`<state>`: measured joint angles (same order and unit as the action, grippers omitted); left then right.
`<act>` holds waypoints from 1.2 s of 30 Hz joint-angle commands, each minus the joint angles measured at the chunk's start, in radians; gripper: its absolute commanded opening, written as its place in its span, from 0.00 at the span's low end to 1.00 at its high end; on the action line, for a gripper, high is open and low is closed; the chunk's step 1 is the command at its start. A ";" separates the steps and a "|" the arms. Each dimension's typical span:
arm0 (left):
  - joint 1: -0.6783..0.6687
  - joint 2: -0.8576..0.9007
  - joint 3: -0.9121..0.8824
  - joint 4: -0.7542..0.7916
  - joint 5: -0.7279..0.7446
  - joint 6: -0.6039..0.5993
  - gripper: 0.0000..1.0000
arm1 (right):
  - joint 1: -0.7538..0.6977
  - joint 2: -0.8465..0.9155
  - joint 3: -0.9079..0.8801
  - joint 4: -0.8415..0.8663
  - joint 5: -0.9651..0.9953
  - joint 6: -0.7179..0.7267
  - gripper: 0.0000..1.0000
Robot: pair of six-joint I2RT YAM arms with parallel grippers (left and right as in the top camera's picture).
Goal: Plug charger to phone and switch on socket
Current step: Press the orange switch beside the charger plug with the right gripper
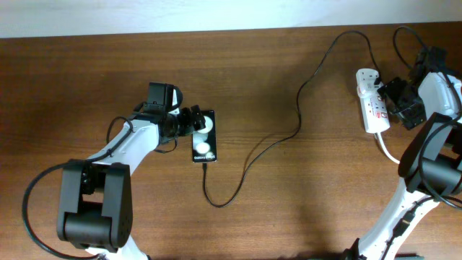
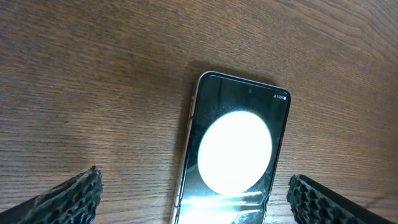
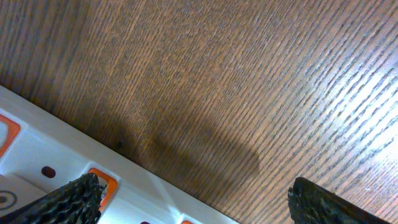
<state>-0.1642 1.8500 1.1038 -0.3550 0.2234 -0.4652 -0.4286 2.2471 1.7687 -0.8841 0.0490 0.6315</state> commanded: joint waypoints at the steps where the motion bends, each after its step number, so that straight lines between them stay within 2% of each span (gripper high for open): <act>1: 0.001 0.002 0.012 0.001 -0.004 -0.008 0.99 | 0.031 0.050 -0.064 -0.040 -0.103 -0.051 0.99; 18: 0.001 0.001 0.012 0.001 -0.004 -0.008 0.99 | 0.091 0.050 -0.067 -0.059 -0.094 -0.059 0.99; 28: 0.001 0.001 0.012 0.001 -0.004 -0.008 0.99 | 0.074 0.050 -0.071 -0.087 -0.059 -0.068 0.99; 30: 0.001 0.001 0.012 0.001 -0.004 -0.008 0.99 | 0.052 0.049 -0.037 -0.139 -0.061 -0.161 0.99; 31: 0.001 0.001 0.012 0.001 -0.004 -0.008 0.99 | 0.043 0.048 -0.013 -0.158 -0.064 -0.264 0.99; 36: 0.001 0.001 0.012 0.001 -0.004 -0.008 0.99 | 0.043 0.047 0.046 -0.186 -0.083 -0.442 0.99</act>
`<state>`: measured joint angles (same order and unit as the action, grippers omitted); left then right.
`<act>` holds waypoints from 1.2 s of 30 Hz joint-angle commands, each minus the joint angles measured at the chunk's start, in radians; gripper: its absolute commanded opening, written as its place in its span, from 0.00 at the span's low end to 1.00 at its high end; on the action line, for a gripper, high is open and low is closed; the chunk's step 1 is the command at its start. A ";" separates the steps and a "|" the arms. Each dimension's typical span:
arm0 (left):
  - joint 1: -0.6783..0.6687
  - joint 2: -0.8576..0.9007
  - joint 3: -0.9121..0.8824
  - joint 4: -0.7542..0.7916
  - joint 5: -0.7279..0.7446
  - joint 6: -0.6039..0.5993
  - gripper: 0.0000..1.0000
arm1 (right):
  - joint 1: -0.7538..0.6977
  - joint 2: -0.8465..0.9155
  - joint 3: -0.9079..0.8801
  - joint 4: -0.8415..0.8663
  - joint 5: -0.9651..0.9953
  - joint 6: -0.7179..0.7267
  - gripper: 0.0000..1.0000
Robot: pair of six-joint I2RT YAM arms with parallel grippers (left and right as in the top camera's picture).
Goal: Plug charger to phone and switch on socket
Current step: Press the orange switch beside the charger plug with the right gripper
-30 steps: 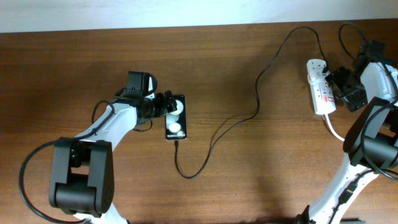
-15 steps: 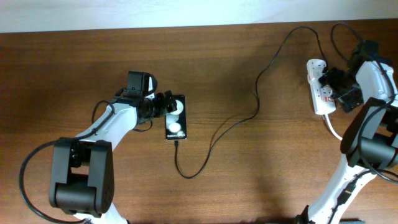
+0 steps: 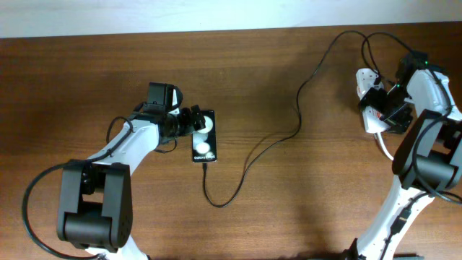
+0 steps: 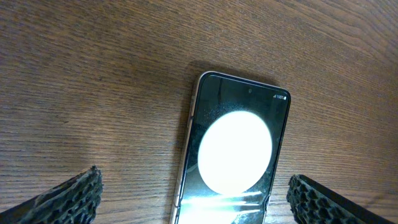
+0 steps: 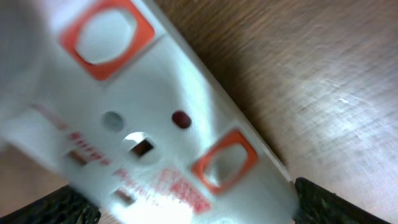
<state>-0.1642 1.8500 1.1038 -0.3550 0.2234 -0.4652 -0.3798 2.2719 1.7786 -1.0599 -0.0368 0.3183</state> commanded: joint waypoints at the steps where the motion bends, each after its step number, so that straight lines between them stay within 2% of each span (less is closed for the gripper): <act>1: 0.001 0.002 0.012 0.001 -0.004 -0.008 0.99 | -0.006 0.023 0.047 -0.014 0.007 -0.132 0.98; 6: 0.001 0.001 0.012 0.001 -0.004 -0.008 0.99 | -0.007 0.022 0.087 -0.020 0.056 -0.131 0.99; 13: 0.001 0.002 0.012 0.001 -0.004 -0.008 0.99 | -0.008 0.016 0.244 -0.135 0.101 -0.139 0.99; 36: 0.001 0.001 0.012 0.001 -0.004 -0.008 0.99 | -0.007 0.016 0.234 -0.129 0.101 -0.139 0.99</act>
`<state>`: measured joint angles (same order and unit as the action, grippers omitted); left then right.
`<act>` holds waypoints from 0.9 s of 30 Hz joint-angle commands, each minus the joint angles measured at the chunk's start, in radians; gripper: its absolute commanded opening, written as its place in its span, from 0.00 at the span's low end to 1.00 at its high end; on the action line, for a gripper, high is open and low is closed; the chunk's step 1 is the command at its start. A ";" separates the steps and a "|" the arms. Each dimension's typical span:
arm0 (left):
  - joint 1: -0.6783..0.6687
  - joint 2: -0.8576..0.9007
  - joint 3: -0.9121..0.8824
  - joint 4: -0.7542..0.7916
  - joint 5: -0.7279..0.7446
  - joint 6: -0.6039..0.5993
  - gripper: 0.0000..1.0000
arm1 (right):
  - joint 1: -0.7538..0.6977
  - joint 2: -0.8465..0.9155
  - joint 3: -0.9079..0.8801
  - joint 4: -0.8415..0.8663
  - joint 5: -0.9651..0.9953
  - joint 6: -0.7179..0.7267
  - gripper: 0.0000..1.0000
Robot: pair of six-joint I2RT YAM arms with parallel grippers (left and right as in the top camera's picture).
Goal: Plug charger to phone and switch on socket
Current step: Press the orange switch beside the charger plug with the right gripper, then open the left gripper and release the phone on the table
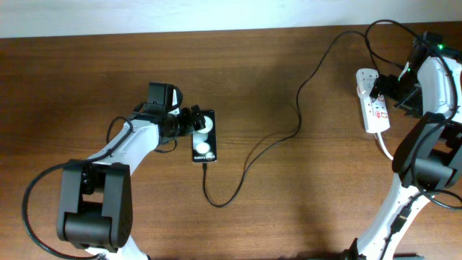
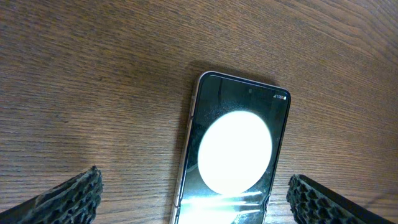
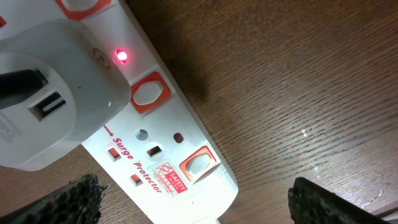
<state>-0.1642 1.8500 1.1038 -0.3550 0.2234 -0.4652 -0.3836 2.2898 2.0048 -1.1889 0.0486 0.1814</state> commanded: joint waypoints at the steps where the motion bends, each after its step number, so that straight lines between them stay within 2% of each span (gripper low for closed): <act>1: 0.001 0.001 0.012 0.001 -0.004 -0.008 0.99 | -0.003 -0.002 0.008 0.000 0.016 -0.002 0.99; 19: -0.005 -0.004 0.011 0.001 -0.004 -0.008 0.99 | -0.003 -0.002 0.008 0.000 0.016 -0.002 0.98; 27: -0.174 -0.087 0.011 0.001 -0.004 -0.008 0.99 | -0.003 -0.002 0.008 0.000 0.016 -0.002 0.99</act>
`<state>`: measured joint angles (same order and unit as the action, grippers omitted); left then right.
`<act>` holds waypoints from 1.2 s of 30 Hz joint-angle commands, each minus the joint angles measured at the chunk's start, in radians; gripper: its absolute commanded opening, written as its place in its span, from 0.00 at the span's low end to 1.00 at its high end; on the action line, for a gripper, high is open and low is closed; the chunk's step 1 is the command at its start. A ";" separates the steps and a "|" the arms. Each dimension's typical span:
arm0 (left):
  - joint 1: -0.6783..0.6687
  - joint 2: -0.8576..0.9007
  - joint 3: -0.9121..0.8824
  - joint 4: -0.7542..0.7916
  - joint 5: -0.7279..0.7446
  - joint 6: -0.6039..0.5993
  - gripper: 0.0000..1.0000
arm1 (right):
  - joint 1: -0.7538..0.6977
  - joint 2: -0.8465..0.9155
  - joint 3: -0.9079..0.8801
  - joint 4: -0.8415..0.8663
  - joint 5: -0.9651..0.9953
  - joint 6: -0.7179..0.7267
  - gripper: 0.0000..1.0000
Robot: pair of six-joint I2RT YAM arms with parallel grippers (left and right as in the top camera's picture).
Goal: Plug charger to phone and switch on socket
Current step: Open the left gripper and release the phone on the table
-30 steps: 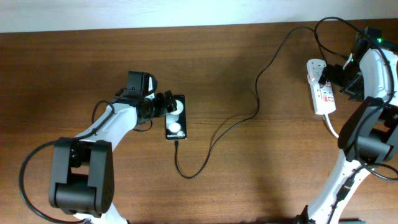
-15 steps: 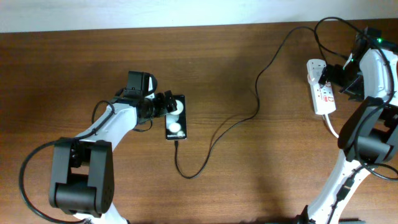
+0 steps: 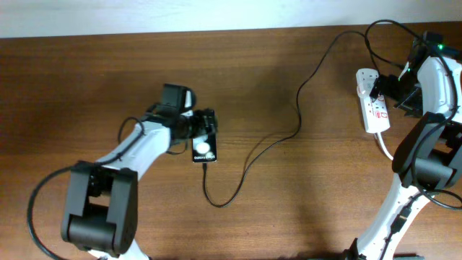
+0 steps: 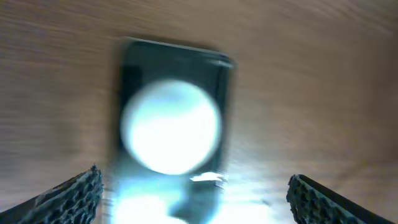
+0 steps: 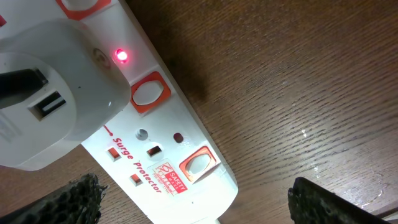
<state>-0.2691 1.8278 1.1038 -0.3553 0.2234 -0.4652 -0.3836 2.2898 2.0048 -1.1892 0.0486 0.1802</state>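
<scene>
The black phone (image 3: pixel 205 150) lies on the wooden table with a bright round glare on its screen; in the left wrist view the phone (image 4: pixel 171 118) is blurred. A black cable (image 3: pixel 249 162) runs from its lower end to the white charger (image 5: pixel 50 93) in the white power strip (image 3: pixel 375 108). A red light (image 5: pixel 121 56) glows beside the charger, above an orange-framed switch (image 5: pixel 148 93). My left gripper (image 3: pixel 204 121) hangs open over the phone's top end. My right gripper (image 5: pixel 193 182) is open just above the strip, touching nothing.
A second orange-framed switch (image 5: pixel 198 165) sits near the strip's end. The strip's own white lead (image 3: pixel 388 150) trails toward the right front edge. The cable loops widely across the middle of the table (image 3: pixel 86 58). A pale wall borders the far edge.
My left gripper has shifted right, over the phone's top end, and its view is now motion-blurred with the phone further left in frame. The right gripper and strip are unchanged.
My right gripper first hung open just right of the strip, over bare wood. Then it was pressed close over the strip's switches. After that it stood back and a red light showed beside the charger. My left gripper stayed open beside the phone until its shift now.
</scene>
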 commanded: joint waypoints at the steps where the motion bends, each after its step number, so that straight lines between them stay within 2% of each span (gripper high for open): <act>1: -0.093 -0.071 0.011 0.002 -0.004 -0.008 0.99 | -0.003 -0.002 0.008 0.000 0.016 -0.001 0.99; 8: -0.216 -0.125 0.011 0.002 -0.011 -0.008 0.99 | -0.003 -0.002 0.008 0.000 0.016 -0.001 0.99; 13: -0.243 -0.185 0.011 -0.008 -0.012 -0.008 0.99 | -0.003 -0.002 0.008 0.000 0.016 -0.001 0.99; 18: -0.241 -0.242 -0.009 -0.035 -0.135 0.118 0.99 | -0.003 -0.002 0.008 0.000 0.016 -0.001 0.99; 21: -0.241 -0.245 -0.050 -0.031 -0.196 0.146 0.99 | -0.003 -0.002 0.008 0.000 0.016 -0.001 0.99; 23: -0.240 -0.246 -0.121 0.039 -0.250 0.146 0.99 | -0.003 -0.002 0.008 0.000 0.016 -0.001 0.99; 27: -0.240 -0.257 -0.234 0.180 -0.246 0.145 0.99 | -0.003 -0.002 0.008 0.000 0.016 -0.001 0.99; 36: -0.241 -0.285 -0.359 0.206 -0.246 0.145 0.99 | -0.003 -0.002 0.008 0.000 0.016 -0.001 0.98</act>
<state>-0.5102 1.5738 0.7708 -0.1543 -0.0120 -0.3351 -0.3836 2.2898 2.0048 -1.1889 0.0525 0.1802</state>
